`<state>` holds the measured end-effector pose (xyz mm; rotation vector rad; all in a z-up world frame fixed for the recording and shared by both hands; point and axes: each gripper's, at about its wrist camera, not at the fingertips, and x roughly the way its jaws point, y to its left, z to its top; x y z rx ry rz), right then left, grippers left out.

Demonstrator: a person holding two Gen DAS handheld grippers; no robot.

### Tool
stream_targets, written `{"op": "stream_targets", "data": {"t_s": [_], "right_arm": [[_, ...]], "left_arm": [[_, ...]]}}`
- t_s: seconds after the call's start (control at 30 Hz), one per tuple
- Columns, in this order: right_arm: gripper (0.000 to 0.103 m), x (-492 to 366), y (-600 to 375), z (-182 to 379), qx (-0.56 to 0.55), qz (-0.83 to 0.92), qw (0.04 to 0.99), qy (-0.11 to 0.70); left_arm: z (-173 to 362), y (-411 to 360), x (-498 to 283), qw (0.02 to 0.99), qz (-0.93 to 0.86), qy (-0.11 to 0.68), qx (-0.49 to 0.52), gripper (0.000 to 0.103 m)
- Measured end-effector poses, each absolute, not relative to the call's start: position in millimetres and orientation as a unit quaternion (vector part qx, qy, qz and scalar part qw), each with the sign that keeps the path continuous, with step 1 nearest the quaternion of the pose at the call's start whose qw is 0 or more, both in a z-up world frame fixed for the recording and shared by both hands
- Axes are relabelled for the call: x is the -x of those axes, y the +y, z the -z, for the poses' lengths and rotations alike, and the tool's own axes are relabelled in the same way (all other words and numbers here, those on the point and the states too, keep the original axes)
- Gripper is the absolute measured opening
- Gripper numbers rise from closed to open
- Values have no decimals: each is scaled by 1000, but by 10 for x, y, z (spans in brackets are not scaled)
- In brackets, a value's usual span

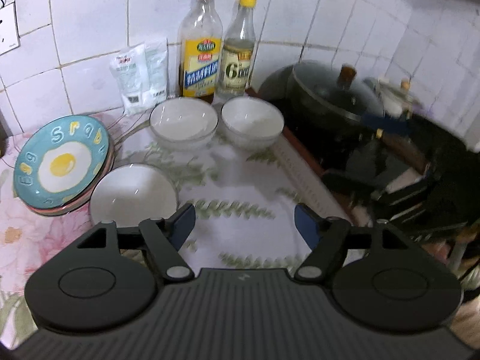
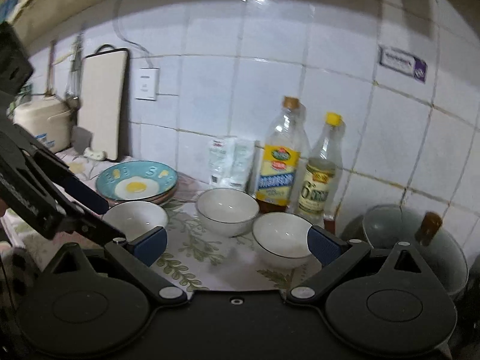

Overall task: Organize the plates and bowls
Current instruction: 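Move the right gripper to a white bowl by the bottles and grasp its rim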

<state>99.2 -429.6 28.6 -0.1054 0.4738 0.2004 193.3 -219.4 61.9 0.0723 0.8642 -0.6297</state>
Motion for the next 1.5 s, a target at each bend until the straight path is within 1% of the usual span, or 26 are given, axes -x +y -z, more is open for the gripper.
{"op": "stream_targets", "data": {"t_s": [0.13,0.27,0.3,0.47,0.57,0.63,0.7,0.73,0.8,0.9,0.93,1.03,1.07,1.13,1.2,1.27,1.5], "right_arm": [[100,-1288,-4437,-398,21,-75,958,277],[89,-1678,-4635,-438,-19,-64,942,329],[87,-1773,-4681,-425,-31,-66,937,343],[77,-2238,-4876,-204,-88,-61,905,411],[73,-2472,-4985,5,-131,-47,881,451],[72,-2591,-5061,135,-164,-37,864,474],[71,-2719,-5109,242,-186,-34,849,493],[70,-2782,-5121,288,-191,-29,845,499],[67,-2888,-5121,360,-187,-17,842,506],[59,-3033,-5130,472,-178,-1,835,520],[57,-3061,-5136,506,-175,5,833,525],[52,-3121,-5142,565,-165,22,823,543],[49,-3135,-5132,572,-157,21,821,548],[47,-3152,-5110,587,-149,22,821,550],[38,-3176,-5064,630,-140,20,819,556],[29,-3208,-5057,693,-137,26,817,560],[24,-3233,-5123,732,-151,32,815,558]], "left_arm": [[-706,-2355,-2129,863,293,411,-25,73],[-675,-2490,-2364,863,278,423,3,72],[-638,-2525,-2435,862,274,426,11,70],[-374,-2677,-2622,865,260,427,41,68],[-213,-2794,-2728,869,250,426,44,63],[-102,-2858,-2807,872,239,424,51,61],[-3,-2940,-2884,877,227,420,54,55],[32,-2972,-2916,879,223,419,56,54],[93,-3024,-2980,881,217,416,58,46],[179,-3096,-3067,881,210,418,65,41],[204,-3119,-3089,883,207,417,66,39],[253,-3194,-3130,889,197,409,55,38],[265,-3206,-3150,889,199,409,58,36],[296,-3223,-3186,883,204,418,65,35],[340,-3259,-3214,878,204,429,69,28],[390,-3291,-3242,870,207,441,70,25],[424,-3277,-3311,884,171,423,98,24]]}}
